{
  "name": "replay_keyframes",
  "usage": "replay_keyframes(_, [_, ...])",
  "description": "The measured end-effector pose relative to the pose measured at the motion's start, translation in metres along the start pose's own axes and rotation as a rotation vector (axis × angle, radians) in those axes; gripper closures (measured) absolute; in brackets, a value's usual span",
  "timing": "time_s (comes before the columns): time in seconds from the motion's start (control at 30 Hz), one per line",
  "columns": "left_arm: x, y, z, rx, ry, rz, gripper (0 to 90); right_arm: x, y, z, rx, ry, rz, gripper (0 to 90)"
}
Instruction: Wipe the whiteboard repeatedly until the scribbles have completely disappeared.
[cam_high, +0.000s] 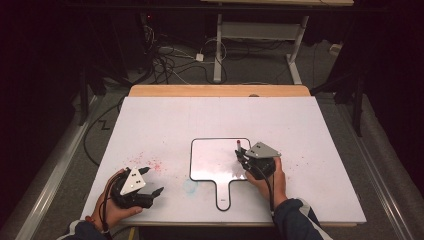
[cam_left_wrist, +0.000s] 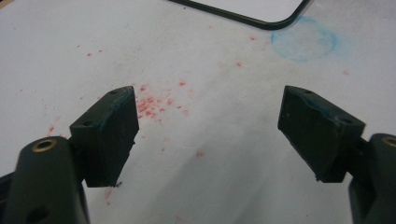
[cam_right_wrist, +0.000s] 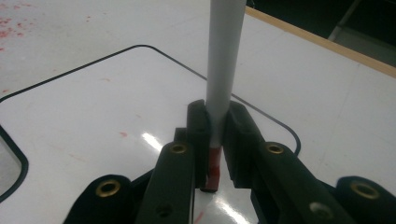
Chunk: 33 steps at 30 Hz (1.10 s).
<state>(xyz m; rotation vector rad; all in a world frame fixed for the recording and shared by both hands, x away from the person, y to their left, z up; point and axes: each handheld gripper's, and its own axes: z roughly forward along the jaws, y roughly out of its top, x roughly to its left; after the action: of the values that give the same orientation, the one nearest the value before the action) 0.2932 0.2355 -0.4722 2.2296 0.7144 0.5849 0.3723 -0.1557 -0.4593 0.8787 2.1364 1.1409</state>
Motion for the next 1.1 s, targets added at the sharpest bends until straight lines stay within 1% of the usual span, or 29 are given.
replay_keyframes(0.07, [0.000,0.000,0.000,0.001,0.000,-0.001,19.5,0.002,-0.001,-0.001,-0.009,0.014,0.007,82.1])
replay_keyframes(0.1, [0.000,0.000,0.000,0.000,0.001,0.000,19.5,0.005,-0.001,-0.001,-0.012,0.033,0.008,82.1])
replay_keyframes(0.13, [0.000,0.001,0.000,-0.001,0.000,0.000,19.5,0.008,-0.001,-0.002,-0.017,0.057,0.021,82.1])
replay_keyframes(0.17, [0.000,0.001,0.000,-0.001,0.001,0.002,19.5,0.013,-0.001,-0.002,-0.019,0.075,0.019,82.1])
replay_keyframes(0.23, [0.000,0.001,-0.001,-0.003,0.003,0.001,19.5,0.021,0.001,-0.004,-0.015,0.091,-0.013,82.1])
replay_keyframes(0.27, [0.000,0.000,-0.001,-0.004,0.002,-0.002,19.5,0.023,0.001,-0.005,-0.012,0.088,-0.031,82.1])
replay_keyframes(0.3, [0.000,0.000,-0.001,-0.002,0.002,-0.002,19.5,0.022,0.002,-0.004,-0.009,0.087,-0.035,82.1])
replay_keyframes(0.33, [0.000,0.000,0.000,0.000,0.002,0.000,19.5,0.018,0.002,-0.003,-0.008,0.075,-0.029,82.1])
replay_keyframes(0.4, [0.000,0.000,0.000,0.000,0.000,0.001,19.5,0.007,0.001,-0.001,-0.006,0.028,-0.012,82.1])
replay_keyframes(0.43, [0.000,0.000,0.000,-0.002,0.000,0.001,19.5,0.000,0.000,0.000,-0.003,0.002,0.006,82.1])
replay_keyframes(0.5, [0.000,0.000,0.000,-0.002,-0.001,-0.002,19.5,-0.010,-0.002,0.000,-0.004,-0.011,0.045,82.1])
replay_keyframes(0.53, [0.001,0.000,0.000,-0.001,0.000,-0.003,19.5,-0.010,-0.002,0.000,-0.005,-0.011,0.052,82.1])
replay_keyframes(0.57, [0.001,0.000,0.001,-0.002,0.000,-0.005,19.5,-0.009,-0.002,0.001,-0.004,-0.013,0.045,82.1])
replay_keyframes(0.6, [0.002,0.000,0.001,0.000,0.000,-0.005,19.5,-0.007,-0.001,0.002,-0.006,-0.005,0.039,82.1])
replay_keyframes(0.7, [0.001,0.001,0.001,0.004,-0.002,-0.001,19.5,0.006,0.004,0.007,-0.013,0.032,0.027,82.1])
replay_keyframes(0.73, [0.000,0.001,0.002,0.004,-0.005,-0.001,19.5,0.010,0.005,0.009,-0.017,0.054,0.035,82.1])
replay_keyframes(0.8, [0.000,0.001,0.002,0.005,-0.006,0.003,19.5,0.020,0.009,0.012,-0.019,0.078,0.015,82.1])
replay_keyframes(0.83, [0.000,0.001,0.002,0.005,-0.008,0.001,19.5,0.024,0.010,0.014,-0.020,0.083,0.007,82.1])
replay_keyframes(0.97, [0.001,0.000,0.002,0.008,-0.009,-0.004,19.5,0.034,0.015,0.020,-0.022,0.107,0.011,82.1])
replay_keyframes(1.0, [0.001,0.000,0.002,0.007,-0.008,-0.004,19.5,0.037,0.016,0.022,-0.025,0.118,0.010,82.1])
replay_keyframes(1.1, [0.001,0.000,0.002,0.008,-0.011,-0.004,19.5,0.047,0.020,0.026,-0.031,0.135,-0.006,82.1])
